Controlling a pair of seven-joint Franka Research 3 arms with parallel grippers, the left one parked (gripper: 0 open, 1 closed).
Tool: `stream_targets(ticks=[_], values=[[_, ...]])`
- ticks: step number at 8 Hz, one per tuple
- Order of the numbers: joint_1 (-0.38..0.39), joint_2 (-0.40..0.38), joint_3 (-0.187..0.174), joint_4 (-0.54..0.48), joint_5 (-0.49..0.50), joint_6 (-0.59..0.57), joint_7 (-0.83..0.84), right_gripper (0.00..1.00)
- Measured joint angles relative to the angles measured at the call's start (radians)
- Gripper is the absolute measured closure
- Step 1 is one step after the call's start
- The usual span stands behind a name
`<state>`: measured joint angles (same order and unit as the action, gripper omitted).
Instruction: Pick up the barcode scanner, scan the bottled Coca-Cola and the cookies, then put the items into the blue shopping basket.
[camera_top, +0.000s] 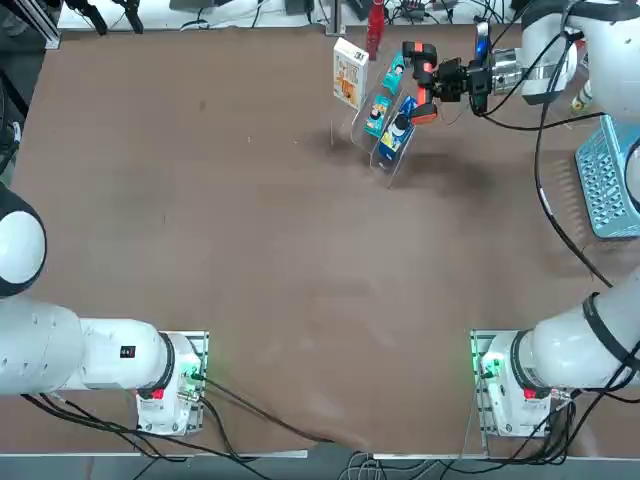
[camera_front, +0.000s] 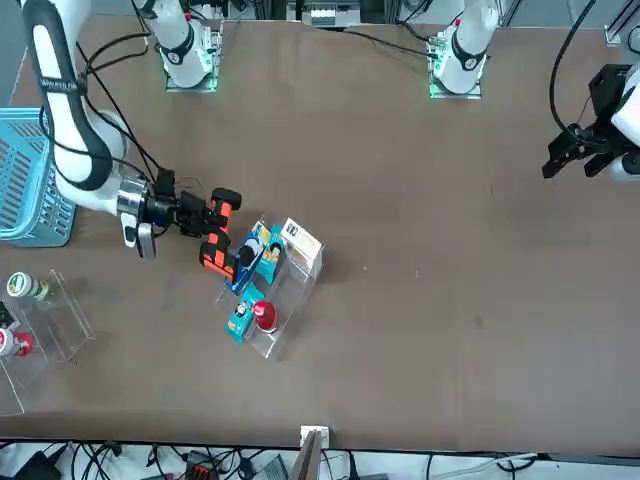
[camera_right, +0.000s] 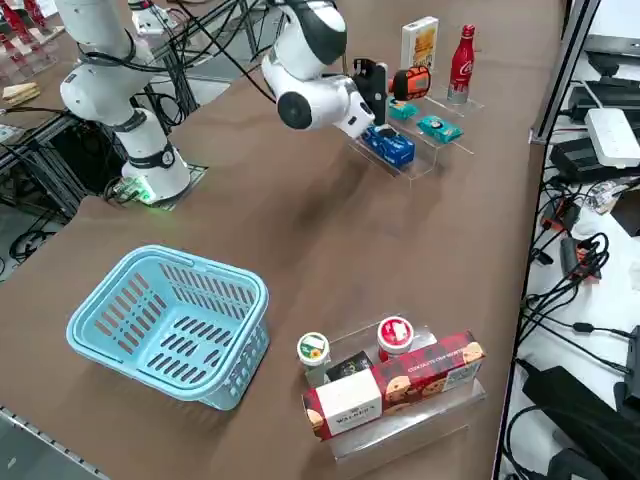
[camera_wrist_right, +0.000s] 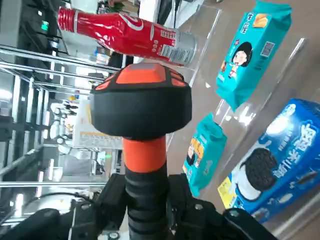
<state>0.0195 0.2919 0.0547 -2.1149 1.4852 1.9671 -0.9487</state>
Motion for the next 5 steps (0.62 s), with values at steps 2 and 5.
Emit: stream_targets(ticks=[2, 5], values=[[0.0, 0.059, 0.0, 0.027, 0.062, -0.059, -0.045, 0.57], [0.0, 0.163, 0.0, 0.097, 0.083, -0.072, -0.067, 0.57]])
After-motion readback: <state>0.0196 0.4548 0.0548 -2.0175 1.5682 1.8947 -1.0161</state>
